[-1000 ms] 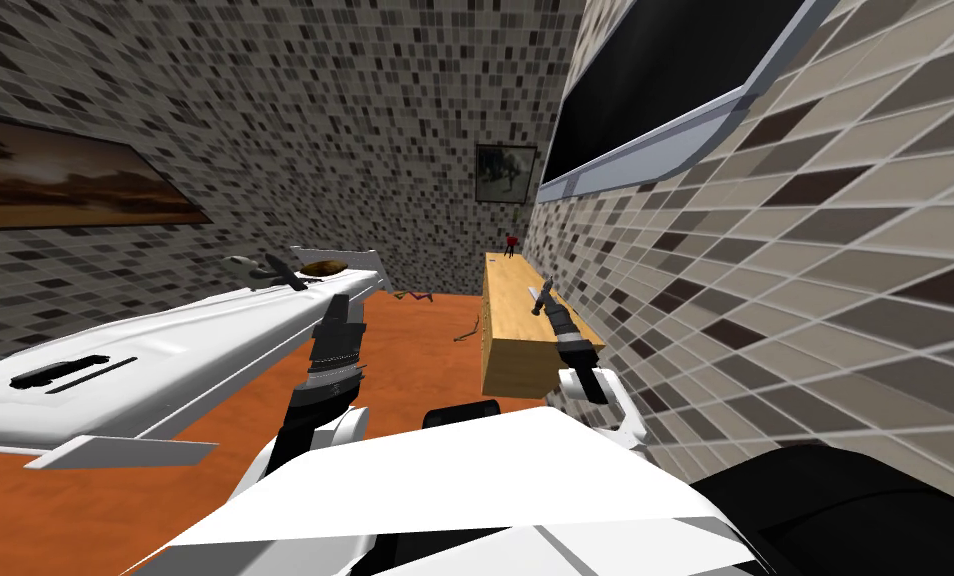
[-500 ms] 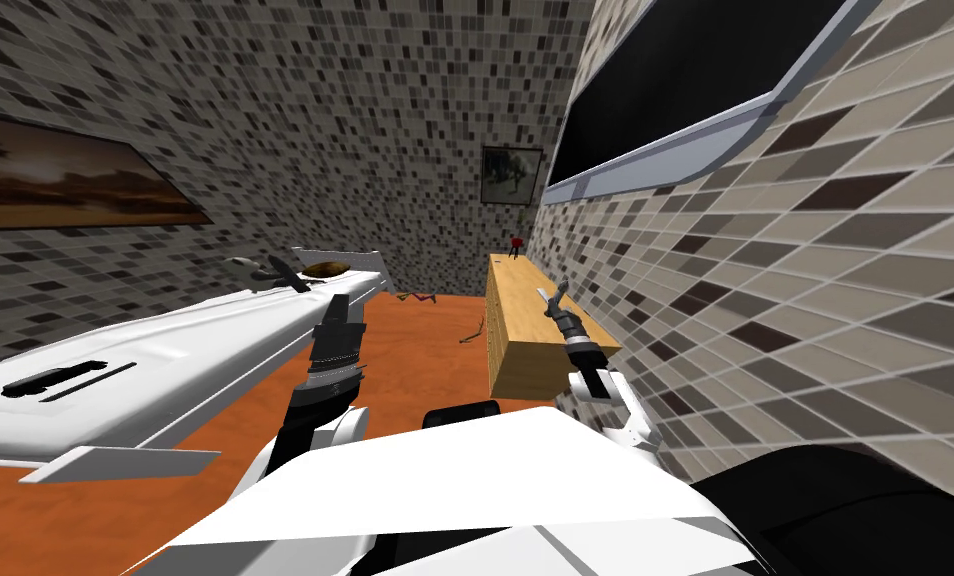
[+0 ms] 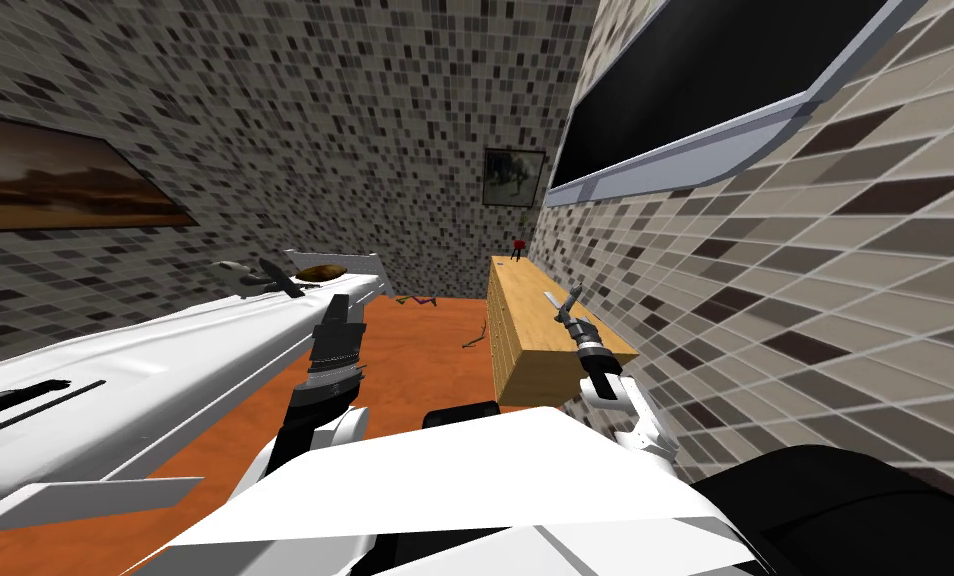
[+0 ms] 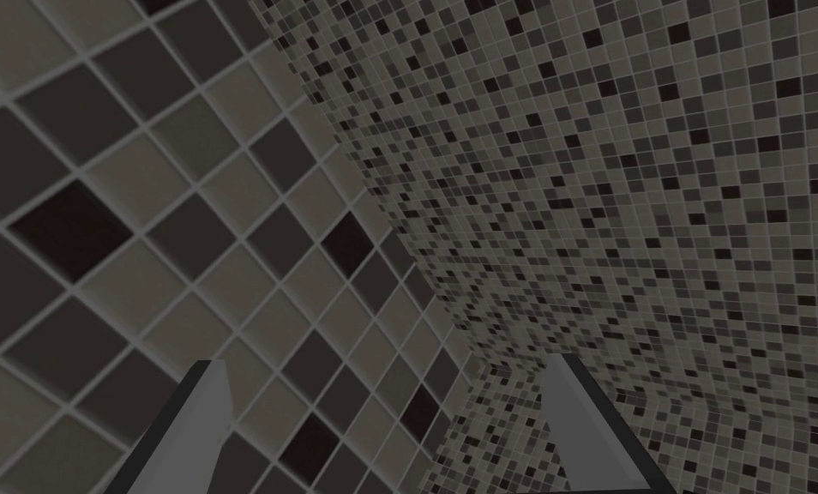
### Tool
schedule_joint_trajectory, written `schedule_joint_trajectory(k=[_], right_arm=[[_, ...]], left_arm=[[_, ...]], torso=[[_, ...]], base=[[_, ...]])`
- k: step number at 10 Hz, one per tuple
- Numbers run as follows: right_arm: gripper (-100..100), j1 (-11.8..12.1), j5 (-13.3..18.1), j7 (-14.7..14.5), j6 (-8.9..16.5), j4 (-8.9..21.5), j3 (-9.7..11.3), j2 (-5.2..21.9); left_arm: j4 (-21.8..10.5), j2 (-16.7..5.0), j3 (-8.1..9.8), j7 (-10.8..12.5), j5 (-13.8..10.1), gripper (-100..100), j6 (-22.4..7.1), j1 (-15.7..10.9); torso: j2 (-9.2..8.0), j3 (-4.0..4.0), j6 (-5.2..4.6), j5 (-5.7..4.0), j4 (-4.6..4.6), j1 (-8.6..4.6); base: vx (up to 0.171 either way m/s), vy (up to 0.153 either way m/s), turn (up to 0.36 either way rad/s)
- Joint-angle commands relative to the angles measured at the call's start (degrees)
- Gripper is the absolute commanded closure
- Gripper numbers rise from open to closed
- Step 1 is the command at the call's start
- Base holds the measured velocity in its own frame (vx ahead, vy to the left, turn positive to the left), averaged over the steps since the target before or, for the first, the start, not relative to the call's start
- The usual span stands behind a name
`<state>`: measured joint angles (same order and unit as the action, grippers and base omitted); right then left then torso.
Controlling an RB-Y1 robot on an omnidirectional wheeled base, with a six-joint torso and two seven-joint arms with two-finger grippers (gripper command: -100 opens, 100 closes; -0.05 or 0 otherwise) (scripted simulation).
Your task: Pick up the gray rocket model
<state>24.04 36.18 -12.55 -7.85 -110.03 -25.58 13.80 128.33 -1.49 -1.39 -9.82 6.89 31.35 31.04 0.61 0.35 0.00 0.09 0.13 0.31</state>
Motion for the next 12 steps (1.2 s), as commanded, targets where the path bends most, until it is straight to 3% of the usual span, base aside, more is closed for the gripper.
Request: schedule_joint_trajectory(k=[1, 12], right_arm=[[-100, 0.3, 1.1, -0.9, 1.7, 1.9, -2.1, 1.1], [-100, 0.3, 6.7, -6.5, 10.0, 10.5, -10.2, 4.6]], left_arm=[[0.0, 0.0, 0.0, 0.0, 0.0, 0, 0.0, 0.0], [0.0, 0.0, 0.01, 0.0, 0.0, 0, 0.0, 0.0]], torso=[[0.0, 0.0, 0.0, 0.0, 0.0, 0.0], [0.03, 0.02, 0.01, -0.05, 0.01, -0.28]], base=[[0.157, 0.087, -0.053], [0.132, 0.049, -0.029]])
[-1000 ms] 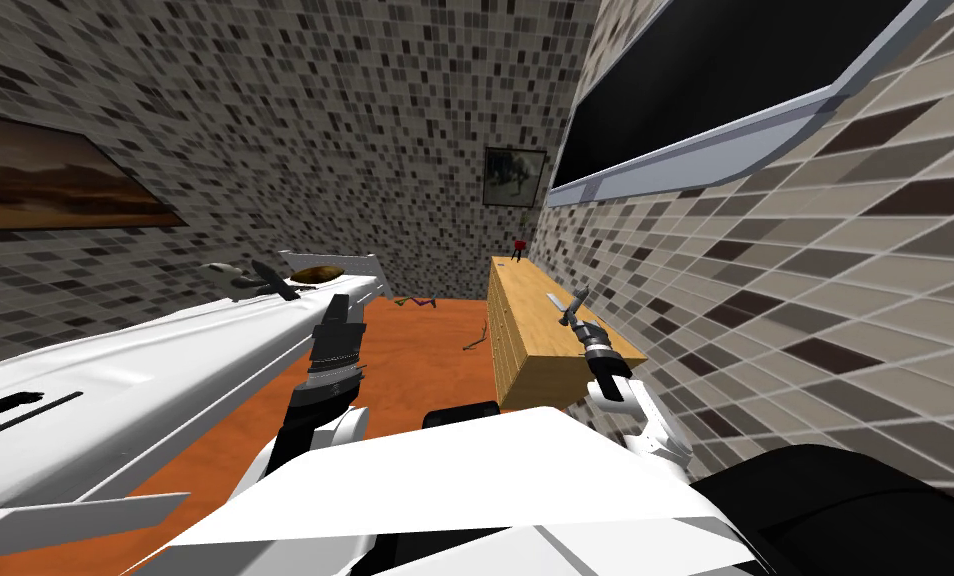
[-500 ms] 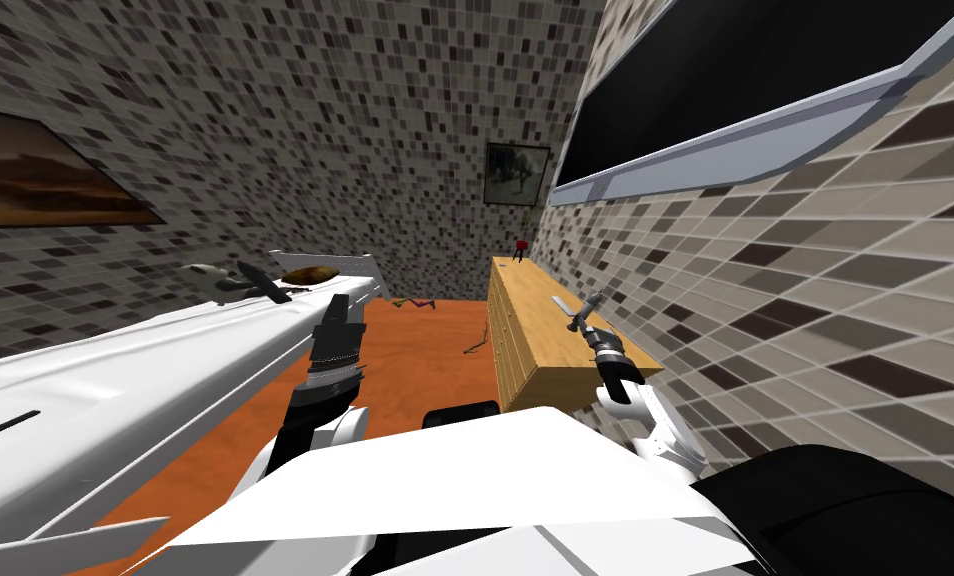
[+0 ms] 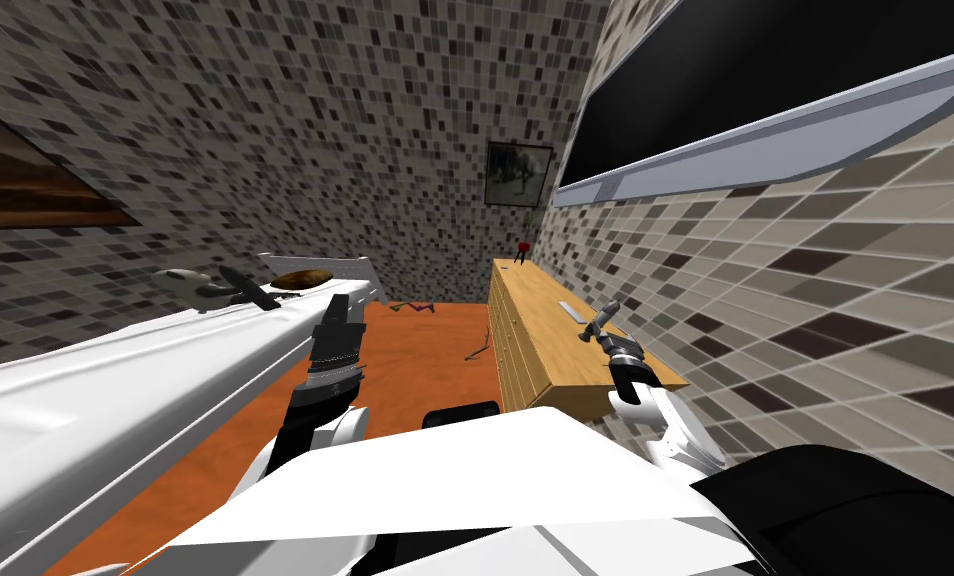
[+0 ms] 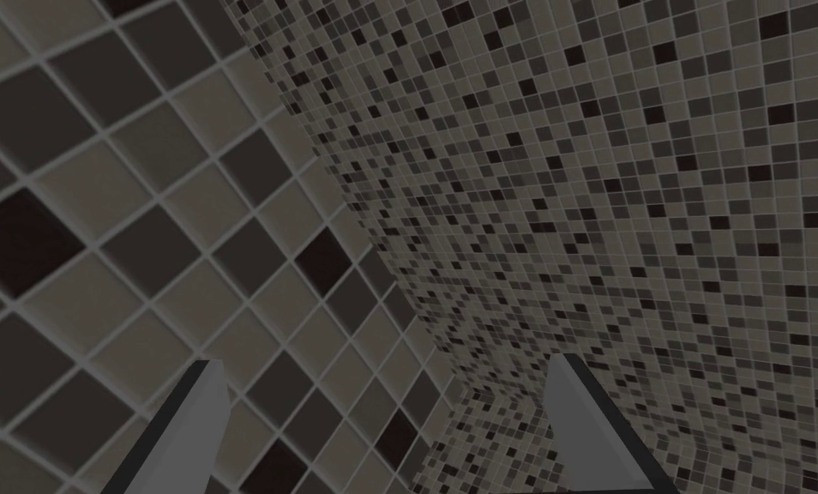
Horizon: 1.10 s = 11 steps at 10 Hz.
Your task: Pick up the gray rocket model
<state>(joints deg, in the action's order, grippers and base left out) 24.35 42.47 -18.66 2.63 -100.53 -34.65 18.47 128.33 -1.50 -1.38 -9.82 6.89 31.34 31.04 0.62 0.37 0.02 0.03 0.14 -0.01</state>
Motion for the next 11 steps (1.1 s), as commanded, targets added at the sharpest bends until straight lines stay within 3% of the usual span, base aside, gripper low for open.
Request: schedule_joint_trajectory(k=[1, 3, 4, 5, 6, 7, 8, 10, 11], right_arm=[[-100, 0.0, 0.9, -0.8, 0.1, 1.7, -1.7, 0.3], [-100, -0.5, 2.1, -1.8, 1.5, 3.2, -3.1, 1.4], [-100, -0.5, 2.0, -1.7, 0.9, 2.8, -2.8, 0.6], [0, -0.5, 2.0, -1.8, 0.9, 2.9, -2.9, 0.7], [-100, -3.4, 2.0, -1.9, -1.9, 5.8, -2.2, 2.9], [-100, -3.6, 2.0, -1.9, -2.9, 7.8, -2.2, 2.9], [-100, -6.6, 1.9, -2.0, -5.6, 10.0, -1.4, 4.9], [-100, -6.7, 1.9, -2.0, -6.7, 12.8, -1.4, 5.2], [-100, -9.6, 1.9, -2.1, -9.3, 14.8, -0.7, 7.5]], left_arm=[[0.0, 0.0, 0.0, 0.0, 0.0, 0, 0.0, 0.0], [0.0, 0.0, 0.0, 0.0, 0.0, 0, 0.0, 0.0], [0.0, 0.0, 0.0, 0.0, 0.0, 0, 0.0, 0.0], [0.0, 0.0, 0.0, 0.0, 0.0, 0, 0.0, 0.0], [0.0, 0.0, 0.0, 0.0, 0.0, 0, 0.0, 0.0], [0.0, 0.0, 0.01, 0.0, 0.0, 0, 0.0, 0.0], [0.0, 0.0, 0.0, 0.0, 0.0, 0, 0.0, 0.0], [0.0, 0.0, 0.0, 0.0, 0.0, 0, 0.0, 0.0], [0.0, 0.0, 0.0, 0.0, 0.0, 0, 0.0, 0.0]], torso=[[0.0, 0.0, 0.0, 0.0, 0.0, 0.0], [0.0, 0.0, 0.01, 0.0, 0.0, 0.02], [0.08, 0.04, 0.01, 0.0, 0.01, -0.01], [-0.19, -0.09, 0.0, -0.01, -0.03, -0.04], [-0.44, -0.24, 0.0, -0.01, -0.09, -0.06], [-0.29, -0.17, -0.06, 0.0, -0.07, 0.06], [-0.25, -0.14, -0.01, 0.02, -0.05, 0.09], [-0.18, -0.09, 0.01, 0.04, -0.03, 0.19], [-0.35, -0.19, 0.03, 0.01, -0.07, 0.05]], base=[[0.144, 0.023, -0.007], [0.174, 0.025, 0.015], [0.085, 0.006, 0.007], [0.015, 0.001, 0.001], [0.094, 0.04, -0.332], [0.105, 0.052, -0.238], [0.139, 0.066, -0.412], [0.077, 0.059, -0.076], [0.089, 0.041, -0.336]])
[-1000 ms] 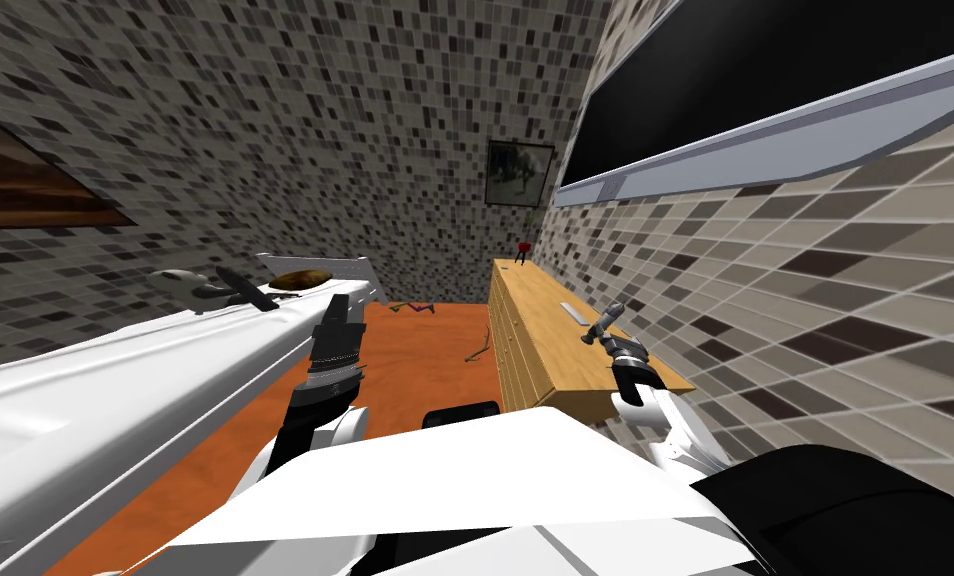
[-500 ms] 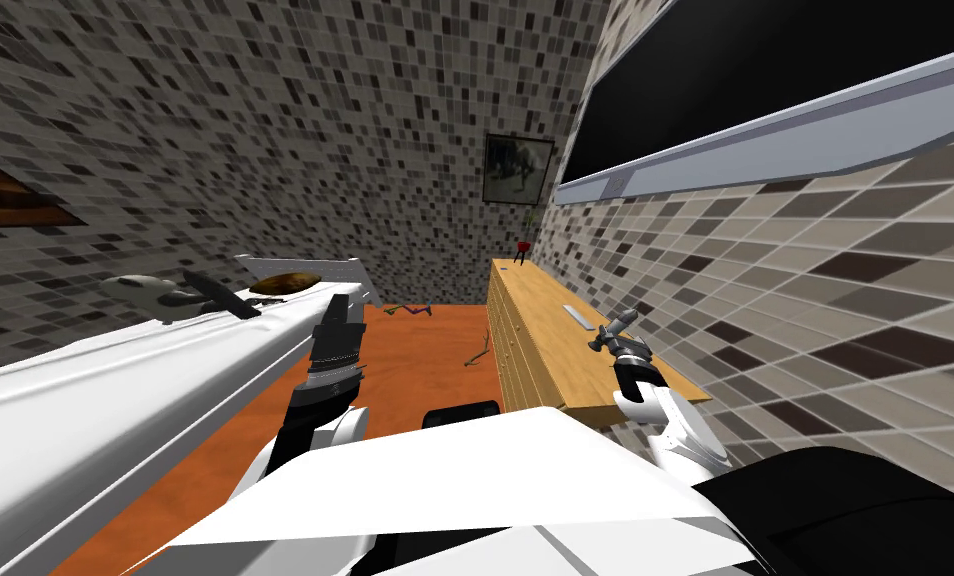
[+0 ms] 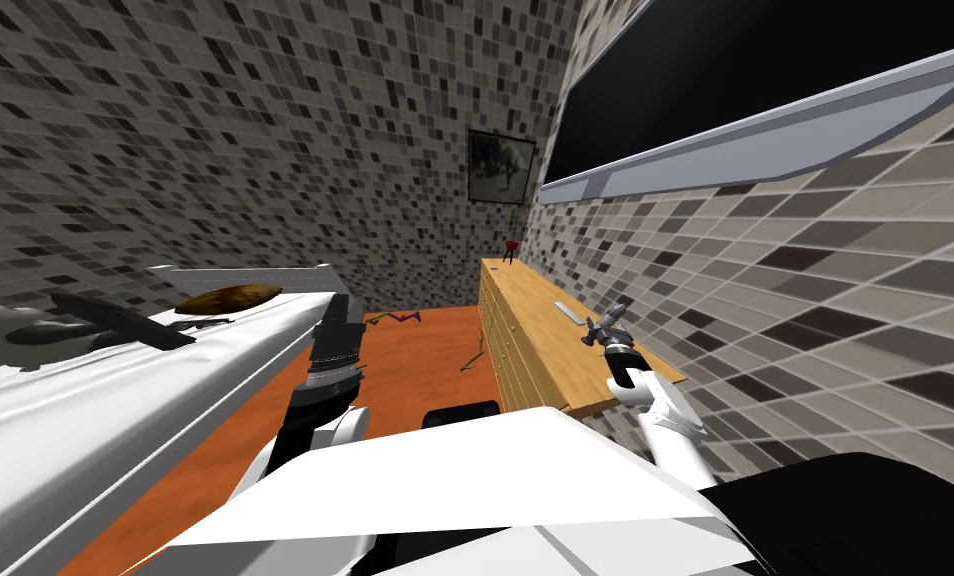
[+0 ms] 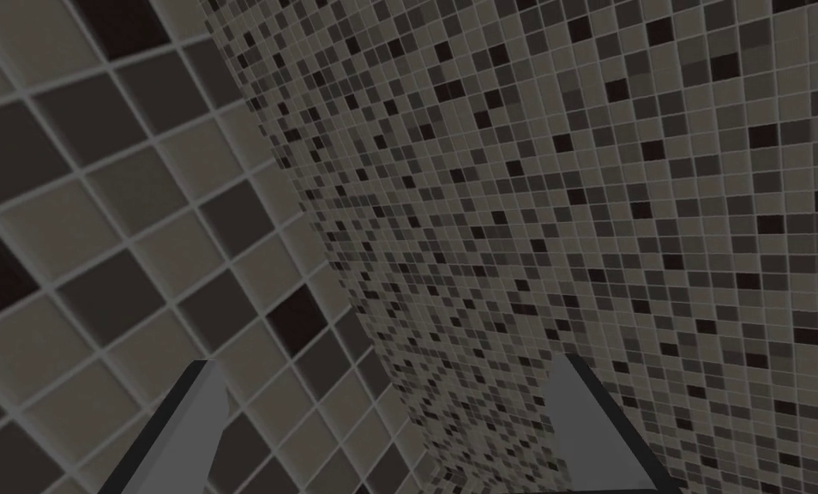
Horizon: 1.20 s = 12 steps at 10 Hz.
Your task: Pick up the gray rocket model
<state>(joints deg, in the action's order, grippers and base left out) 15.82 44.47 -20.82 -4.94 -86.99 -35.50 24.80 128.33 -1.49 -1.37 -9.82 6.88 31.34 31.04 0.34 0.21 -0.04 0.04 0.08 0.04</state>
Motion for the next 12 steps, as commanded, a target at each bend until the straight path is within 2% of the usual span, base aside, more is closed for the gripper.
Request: schedule_joint_trajectory(k=[1, 2, 3, 5, 6, 7, 8, 9, 11, 12], right_arm=[[-100, -1.3, -0.1, 0.0, -2.9, 2.9, 0.2, 1.2], [-100, -1.3, -0.1, 0.0, -2.9, 4.2, 0.2, 1.2], [-100, -3.9, -0.2, -0.1, -5.2, 5.9, 0.9, 3.4], [-100, -4.4, -0.2, -0.1, -6.7, 8.7, 0.9, 3.4], [-100, -7.1, -0.3, -0.2, -9.0, 10.6, 1.6, 5.7], [-100, -7.5, -0.3, -0.2, -10.5, 12.4, 1.6, 5.7], [-100, -7.5, -0.3, -0.2, -10.5, 14.0, 1.6, 5.7], [-100, -10.4, -0.3, -0.3, -13.3, 16.3, 2.3, 8.0], [-100, -10.6, -0.3, -0.3, -14.3, 19.0, 2.3, 8.0], [-100, -13.1, -0.4, -0.4, -16.8, 20.8, 3.1, 10.2]], left_arm=[[0.0, 0.0, 0.0, 0.0, 0.0, 0, 0.0, 0.0], [0.0, 0.0, -0.01, 0.0, 0.0, 0, 0.0, 0.0], [0.0, 0.0, -0.01, 0.0, 0.0, 0, 0.0, 0.0], [0.0, 0.0, -0.01, 0.0, 0.0, 0, 0.0, 0.0], [0.0, 0.0, -0.01, 0.0, 0.0, 0, 0.0, 0.0], [0.0, 0.0, 0.0, 0.0, 0.0, 0, 0.0, 0.0], [0.0, 0.0, -0.01, 0.0, 0.0, 0, 0.0, 0.0], [0.0, 0.0, -0.01, 0.0, 0.0, 0, 0.0, 0.0], [0.0, 0.0, -0.01, 0.0, 0.0, 0, 0.0, 0.0], [0.0, 0.0, -0.01, 0.0, 0.0, 0, 0.0, 0.0]], torso=[[0.0, 0.0, 0.0, 0.0, 0.0, 0.0], [0.0, 0.01, 0.06, 0.0, 0.01, 0.0], [-0.12, -0.06, 0.08, -0.02, -0.01, -0.07], [-0.03, -0.01, 0.08, 0.02, 0.0, 0.09], [-0.11, -0.05, 0.09, -0.02, -0.01, -0.07], [-0.01, 0.0, 0.01, -0.01, 0.0, -0.02], [0.0, 0.01, 0.05, 0.0, 0.01, 0.01], [-0.11, -0.05, 0.09, -0.02, -0.01, -0.07], [-0.02, 0.0, 0.07, 0.0, 0.01, 0.04], [-0.14, -0.07, 0.08, -0.01, -0.01, -0.05]], base=[[0.09, 0.051, -0.204], [0.039, 0.027, 0.007], [0.081, 0.066, -0.407], [0.062, 0.053, -0.072], [0.089, 0.045, -0.291], [0.09, 0.064, -0.258], [0.038, 0.035, -0.018], [0.085, 0.058, -0.283], [0.056, 0.058, -0.119], [0.066, 0.063, -0.352]])
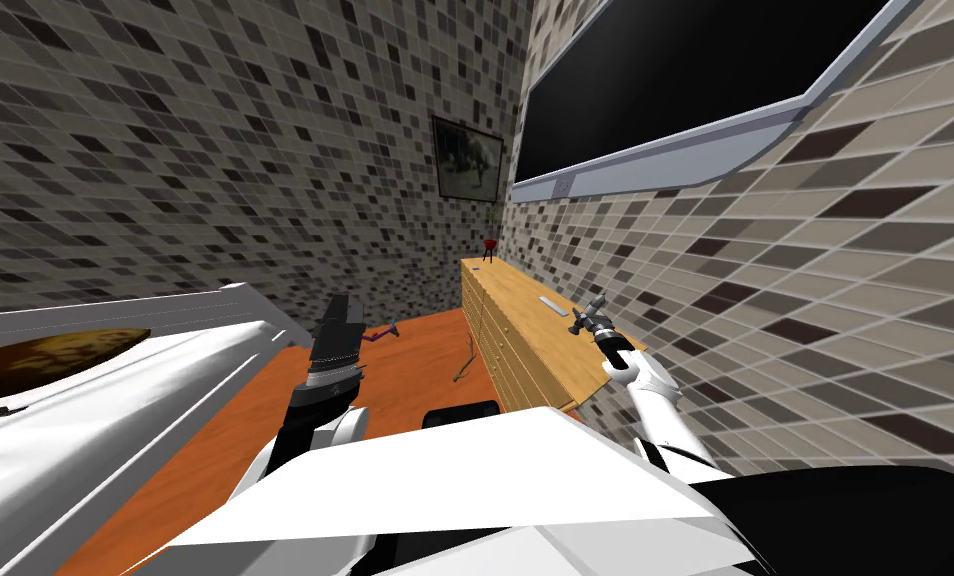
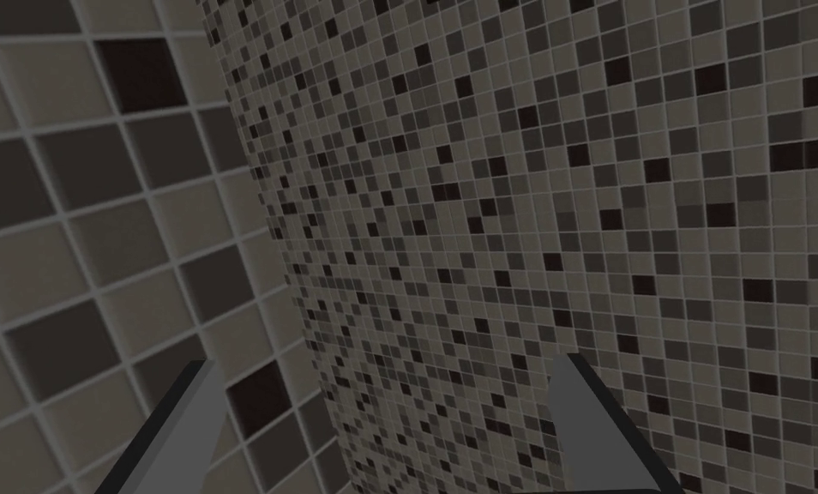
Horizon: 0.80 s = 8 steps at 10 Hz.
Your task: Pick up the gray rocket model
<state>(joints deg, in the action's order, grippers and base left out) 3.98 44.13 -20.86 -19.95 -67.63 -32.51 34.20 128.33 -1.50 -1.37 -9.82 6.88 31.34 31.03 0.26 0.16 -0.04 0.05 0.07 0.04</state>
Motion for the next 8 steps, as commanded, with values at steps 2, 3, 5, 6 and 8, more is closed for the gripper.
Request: schedule_joint_trajectory(k=[2, 3, 5, 6, 8], right_arm=[[-100, -1.9, 0.0, -0.4, -3.0, 4.2, 0.1, 0.8], [-100, -1.9, 0.0, -0.4, -3.0, 4.6, 0.1, 0.8], [-100, -5.0, -0.1, -0.5, -6.8, 9.5, 0.8, 3.1], [-100, -7.6, -0.2, -0.6, -9.1, 11.4, 1.5, 5.4], [-100, -8.1, -0.2, -0.6, -10.6, 14.4, 1.5, 5.4]], left_arm=[[0.0, 0.0, -0.01, 0.0, 0.0, 0, 0.0, 0.0], [0.0, 0.0, -0.01, 0.0, 0.0, 0, 0.0, 0.0], [0.0, 0.0, 0.0, 0.0, 0.0, 0, 0.0, 0.0], [0.0, 0.0, -0.01, 0.0, 0.0, 0, 0.0, 0.0], [0.0, 0.0, -0.01, 0.0, 0.0, 0, 0.0, 0.0]], torso=[[0.03, 0.03, 0.07, 0.0, 0.02, 0.07], [-0.04, -0.01, 0.1, -0.02, 0.0, -0.04], [-0.05, -0.03, 0.0, -0.02, -0.01, -0.05], [-0.03, -0.01, 0.06, -0.01, 0.01, 0.02], [0.14, 0.09, 0.08, 0.02, 0.04, 0.11]], base=[[0.056, 0.067, -0.109], [0.008, 0.005, 0.034], [0.057, 0.07, -0.283], [0.106, 0.102, -0.331], [0.067, 0.073, -0.118]])
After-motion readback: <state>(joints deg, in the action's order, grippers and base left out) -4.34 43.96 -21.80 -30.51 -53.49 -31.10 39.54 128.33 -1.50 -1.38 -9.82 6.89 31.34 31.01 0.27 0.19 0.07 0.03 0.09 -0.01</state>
